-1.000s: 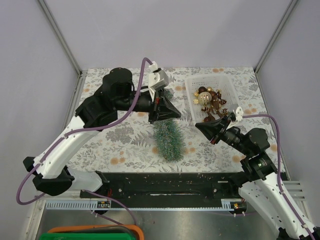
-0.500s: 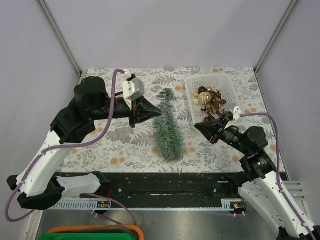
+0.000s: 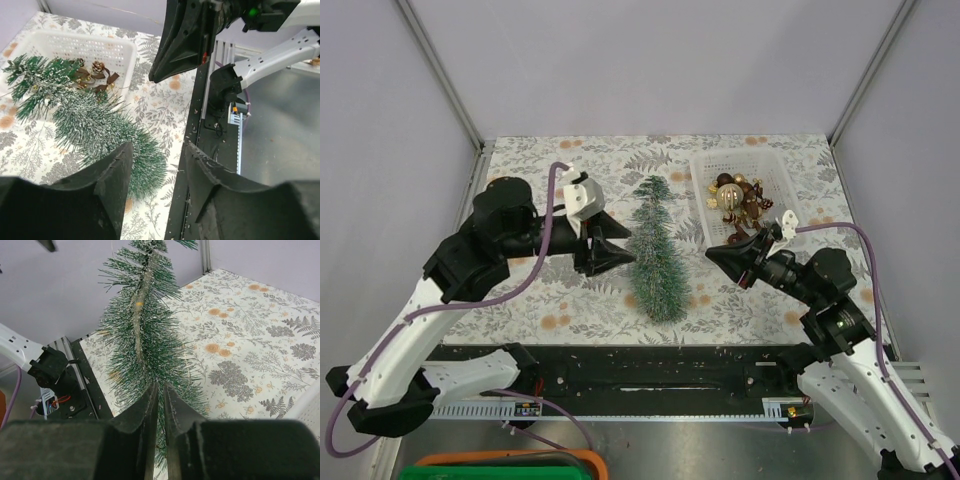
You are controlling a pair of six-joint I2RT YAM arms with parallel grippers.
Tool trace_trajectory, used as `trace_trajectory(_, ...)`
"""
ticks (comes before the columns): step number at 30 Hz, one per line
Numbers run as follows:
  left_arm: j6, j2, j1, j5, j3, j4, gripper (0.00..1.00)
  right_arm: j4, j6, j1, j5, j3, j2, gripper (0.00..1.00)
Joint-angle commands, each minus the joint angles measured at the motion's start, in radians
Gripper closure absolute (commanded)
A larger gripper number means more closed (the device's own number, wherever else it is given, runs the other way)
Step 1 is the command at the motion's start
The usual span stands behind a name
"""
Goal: Decorate the small christmas tree
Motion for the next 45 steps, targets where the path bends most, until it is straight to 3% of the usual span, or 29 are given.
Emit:
trace_trajectory(1, -0.068, 0.046, -0.006, 0.039, 0.007, 0.099, 0.40, -0.006, -0.037, 0.022, -0.016, 0.060, 0.006, 0.83)
trace_trajectory(3, -0.060, 0.070, -0.006, -0.016, 0.024, 0.115, 0.34, -0.008, -0.049, 0.028, -0.015, 0.061, 0.001, 0.83)
trace_trajectory(5, -0.063, 0.090, -0.006, -0.100, 0.043, 0.141, 0.22, -0.011, -0.060, 0.031, -0.015, 0.063, -0.002, 0.83)
trace_trajectory(8, -0.069, 0.130, -0.004, -0.287, 0.102, 0.176, 0.18, -0.015, -0.078, 0.034, -0.016, 0.064, -0.011, 0.83)
trace_trajectory(13, 0.017, 0.207, 0.000, -0.363, 0.245, 0.220, 0.06, -0.011, -0.113, 0.034, -0.030, 0.064, -0.042, 0.83)
trace_trajectory(17, -0.026, 0.273, 0.034, -0.429, 0.326, 0.260, 0.01, -0.015, -0.130, 0.034, -0.030, 0.070, -0.051, 0.83)
trace_trajectory(20, -0.072, 0.327, 0.095, -0.376, 0.366, 0.259, 0.01, -0.024, -0.136, 0.034, -0.033, 0.077, -0.051, 0.83)
trace_trajectory(26, -0.173, 0.468, 0.214, -0.096, 0.486, 0.172, 0.01, -0.037, -0.155, 0.034, -0.036, 0.081, -0.054, 0.83)
trace_trajectory(31, -0.120, 0.538, 0.252, 0.031, 0.539, 0.150, 0.14, -0.032, -0.152, 0.034, -0.039, 0.078, -0.053, 0.84)
trace_trajectory(34, -0.118, 0.592, 0.279, 0.190, 0.589, 0.106, 0.24, -0.031, -0.152, 0.034, -0.042, 0.077, -0.056, 0.85)
trace_trajectory(39, -0.170, 0.649, 0.310, 0.353, 0.638, 0.081, 0.32, -0.034, -0.155, 0.034, -0.045, 0.078, -0.056, 0.85)
trace_trajectory(43, -0.152, 0.650, 0.312, 0.381, 0.633, 0.075, 0.56, -0.037, -0.156, 0.034, -0.041, 0.078, -0.057, 0.86)
trace_trajectory(45, -0.134, 0.650, 0.312, 0.396, 0.636, 0.058, 0.58, -0.038, -0.155, 0.034, -0.042, 0.075, -0.056, 0.86)
